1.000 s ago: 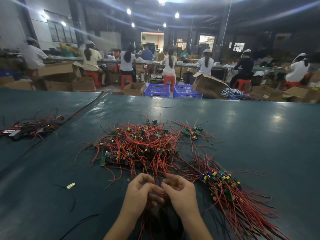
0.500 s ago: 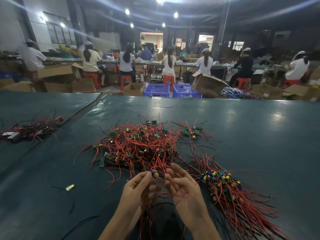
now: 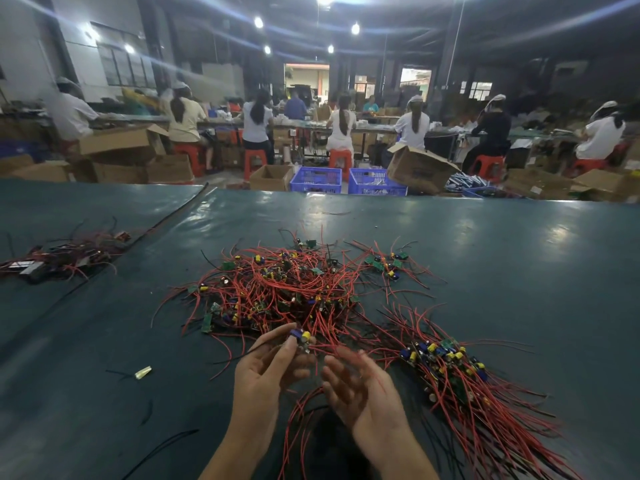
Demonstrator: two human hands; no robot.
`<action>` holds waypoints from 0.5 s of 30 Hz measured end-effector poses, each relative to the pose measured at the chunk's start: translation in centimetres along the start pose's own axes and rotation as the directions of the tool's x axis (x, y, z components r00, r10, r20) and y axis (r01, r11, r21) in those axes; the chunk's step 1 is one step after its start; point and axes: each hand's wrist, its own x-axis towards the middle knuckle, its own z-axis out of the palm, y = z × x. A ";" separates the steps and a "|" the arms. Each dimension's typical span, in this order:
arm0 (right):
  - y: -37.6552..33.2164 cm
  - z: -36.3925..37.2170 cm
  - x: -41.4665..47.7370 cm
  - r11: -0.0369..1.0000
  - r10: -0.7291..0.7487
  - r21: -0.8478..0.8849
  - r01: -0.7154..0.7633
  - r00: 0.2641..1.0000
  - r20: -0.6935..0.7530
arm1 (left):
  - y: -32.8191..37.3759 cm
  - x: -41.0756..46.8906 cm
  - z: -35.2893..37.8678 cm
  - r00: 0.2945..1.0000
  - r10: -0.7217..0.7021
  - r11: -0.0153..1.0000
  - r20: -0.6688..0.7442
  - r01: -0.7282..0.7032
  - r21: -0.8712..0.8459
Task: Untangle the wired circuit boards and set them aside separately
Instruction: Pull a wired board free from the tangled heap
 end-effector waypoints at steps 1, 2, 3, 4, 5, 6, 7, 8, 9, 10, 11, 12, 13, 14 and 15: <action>0.2 0.1 0.0 0.997 0.000 -0.071 0.000 1.000 0.004 | 0.0 0.2 -0.1 1.000 -0.009 1.000 -0.017 0.008 -0.011; 0.4 0.1 -0.1 0.990 -0.007 -0.143 0.009 1.000 0.016 | 0.0 0.3 -0.2 1.000 -0.013 1.000 -0.028 0.013 -0.020; 0.6 0.2 -0.1 0.979 -0.012 -0.204 0.020 0.999 0.038 | 0.0 0.4 -0.2 0.999 -0.016 1.000 -0.034 0.015 -0.026; 0.8 0.3 -0.1 0.968 -0.011 -0.251 0.028 0.998 0.066 | 0.0 0.4 -0.2 0.999 -0.018 0.999 -0.037 0.017 -0.031; 0.9 0.4 -0.2 0.958 -0.006 -0.283 0.035 0.995 0.102 | -0.1 0.5 -0.2 0.999 -0.023 0.999 -0.040 0.021 -0.032; 1.0 0.5 -0.3 0.951 -0.004 -0.307 0.047 0.990 0.139 | -0.1 0.5 -0.2 0.999 -0.032 0.999 -0.042 0.031 -0.031; 1.1 0.6 -0.4 0.944 -0.015 -0.323 0.068 0.986 0.165 | -0.3 0.6 -0.2 0.998 -0.046 0.999 -0.046 0.045 -0.027; 1.2 0.6 -0.4 0.938 -0.040 -0.332 0.098 0.984 0.175 | -0.4 0.6 -0.1 0.997 -0.061 0.998 -0.051 0.060 -0.022; 1.3 0.6 -0.3 0.934 -0.077 -0.334 0.130 0.983 0.169 | -0.5 0.6 -0.1 0.996 -0.073 0.997 -0.055 0.073 -0.014; 1.3 0.6 -0.2 0.928 -0.121 -0.333 0.167 0.981 0.154 | -0.6 0.6 -0.1 0.995 -0.082 0.997 -0.060 0.082 -0.001; 1.3 0.6 -0.1 0.921 -0.167 -0.332 0.204 0.977 0.137 | -0.7 0.6 -0.1 0.994 -0.086 0.996 -0.067 0.088 0.016; 1.3 0.5 -0.1 0.916 -0.208 -0.324 0.236 0.971 0.121 | -0.8 0.6 -0.1 0.993 -0.088 0.995 -0.075 0.091 0.035; 1.2 0.4 0.0 0.915 -0.239 -0.309 0.260 0.965 0.106 | -0.9 0.6 -0.1 0.993 -0.089 0.994 -0.083 0.094 0.049; 1.2 0.4 -0.1 0.918 -0.255 -0.290 0.271 0.962 0.093 | -0.9 0.6 -0.1 0.992 -0.091 0.994 -0.089 0.096 0.057; 1.1 0.4 -0.1 0.924 -0.259 -0.268 0.273 0.962 0.084 | -1.0 0.6 -0.1 0.991 -0.095 0.993 -0.094 0.101 0.061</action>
